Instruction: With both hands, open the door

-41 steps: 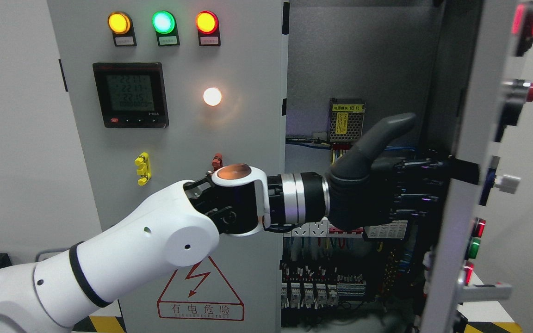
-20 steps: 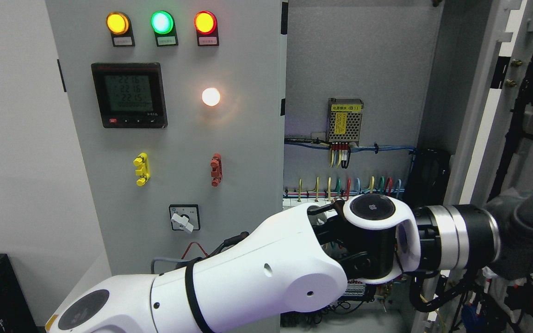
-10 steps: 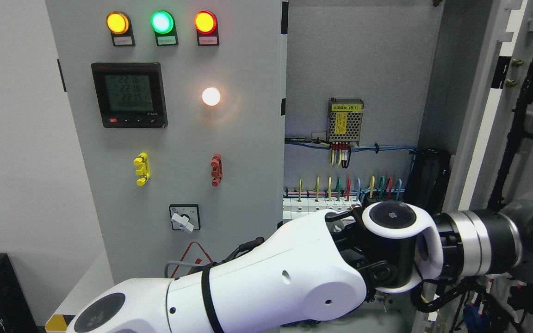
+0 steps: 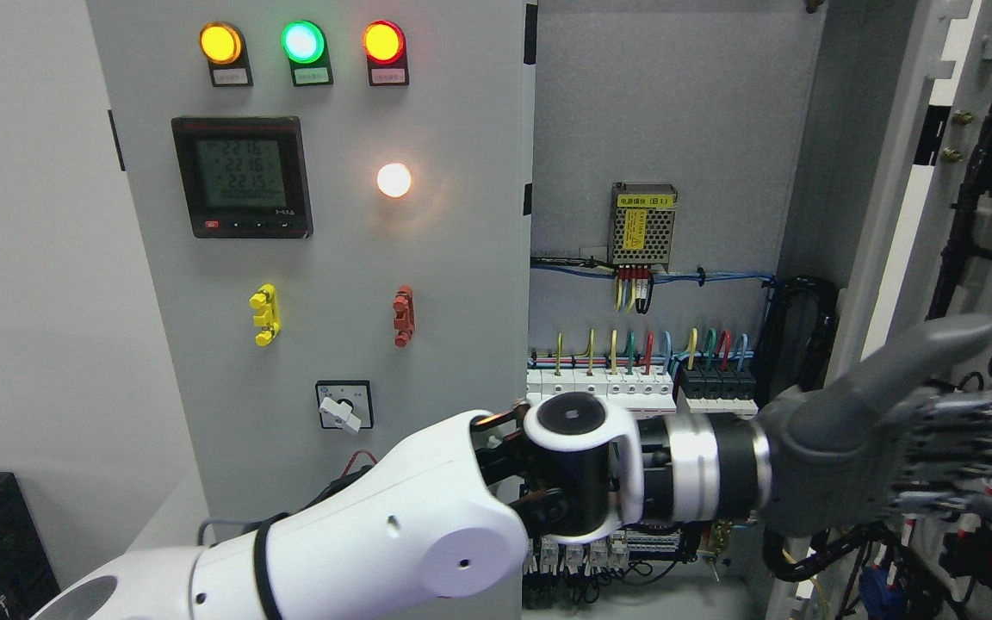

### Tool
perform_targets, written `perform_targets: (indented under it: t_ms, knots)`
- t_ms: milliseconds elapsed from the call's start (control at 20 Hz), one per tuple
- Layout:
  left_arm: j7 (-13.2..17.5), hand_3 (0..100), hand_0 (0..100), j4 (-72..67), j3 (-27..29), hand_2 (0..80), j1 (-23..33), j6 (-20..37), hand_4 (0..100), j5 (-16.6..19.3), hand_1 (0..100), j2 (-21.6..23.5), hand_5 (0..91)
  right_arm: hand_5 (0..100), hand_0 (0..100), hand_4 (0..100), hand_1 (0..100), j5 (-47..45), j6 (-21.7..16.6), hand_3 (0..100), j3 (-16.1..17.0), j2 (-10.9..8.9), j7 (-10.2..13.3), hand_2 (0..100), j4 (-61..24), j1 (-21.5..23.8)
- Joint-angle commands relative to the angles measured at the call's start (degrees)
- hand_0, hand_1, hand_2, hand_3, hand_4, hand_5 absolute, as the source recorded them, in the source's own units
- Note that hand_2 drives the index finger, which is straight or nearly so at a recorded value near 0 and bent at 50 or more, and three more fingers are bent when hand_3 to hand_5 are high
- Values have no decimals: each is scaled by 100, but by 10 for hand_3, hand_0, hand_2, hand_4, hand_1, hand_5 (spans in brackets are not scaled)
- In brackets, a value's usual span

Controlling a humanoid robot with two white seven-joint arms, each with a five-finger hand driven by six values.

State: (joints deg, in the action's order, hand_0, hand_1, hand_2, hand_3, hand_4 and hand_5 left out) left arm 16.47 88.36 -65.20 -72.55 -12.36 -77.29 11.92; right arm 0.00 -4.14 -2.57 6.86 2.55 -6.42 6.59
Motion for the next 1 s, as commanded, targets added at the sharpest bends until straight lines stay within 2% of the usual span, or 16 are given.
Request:
perform_targets:
  t_ms: [0, 150, 250, 401, 451, 501, 601, 751, 851, 952]
  knots:
    - [110, 0, 0, 1685, 33, 0, 2530, 58, 0, 1037, 0, 2875, 0, 0, 0, 0, 0, 105, 1, 0, -6, 0, 0, 0, 0, 0]
    - [163, 0, 0, 1676, 68, 0, 4305, 294, 0, 2293, 0, 3455, 0, 0, 0, 0, 0, 105, 1, 0, 3, 0, 0, 0, 0, 0]
    - [172, 0, 0, 1528, 322, 0, 5596, 855, 0, 2997, 0, 3868, 0, 0, 0, 0, 0, 105, 1, 0, 3, 0, 0, 0, 0, 0]
    - [155, 0, 0, 214, 1006, 0, 7443, 1262, 0, 3483, 0, 3923, 0, 0, 0, 0, 0, 105, 1, 0, 3, 0, 0, 0, 0, 0]
    - [163, 0, 0, -531, 1252, 0, 7884, 1289, 0, 3536, 0, 3758, 0, 0, 0, 0, 0, 105, 1, 0, 3, 0, 0, 0, 0, 0]
    - [163, 0, 0, -1296, 1481, 0, 8262, 1341, 0, 3615, 0, 3304, 0, 0, 0, 0, 0, 105, 1, 0, 3, 0, 0, 0, 0, 0]
    - [172, 0, 0, -2938, 1938, 0, 8616, 1482, 0, 3808, 0, 2380, 0, 0, 0, 0, 0, 105, 1, 0, 3, 0, 0, 0, 0, 0]
    - [181, 0, 0, -5776, 2519, 0, 8539, 1709, 0, 3993, 0, 870, 0, 0, 0, 0, 0, 105, 1, 0, 3, 0, 0, 0, 0, 0]
    - [181, 0, 0, -7247, 2809, 0, 8267, 2078, 0, 3994, 0, 234, 0, 0, 0, 0, 0, 105, 1, 0, 3, 0, 0, 0, 0, 0]
    - [172, 0, 0, -8155, 3168, 0, 8117, 2176, 0, 4002, 0, -188, 0, 0, 0, 0, 0, 97, 1, 0, 3, 0, 0, 0, 0, 0]
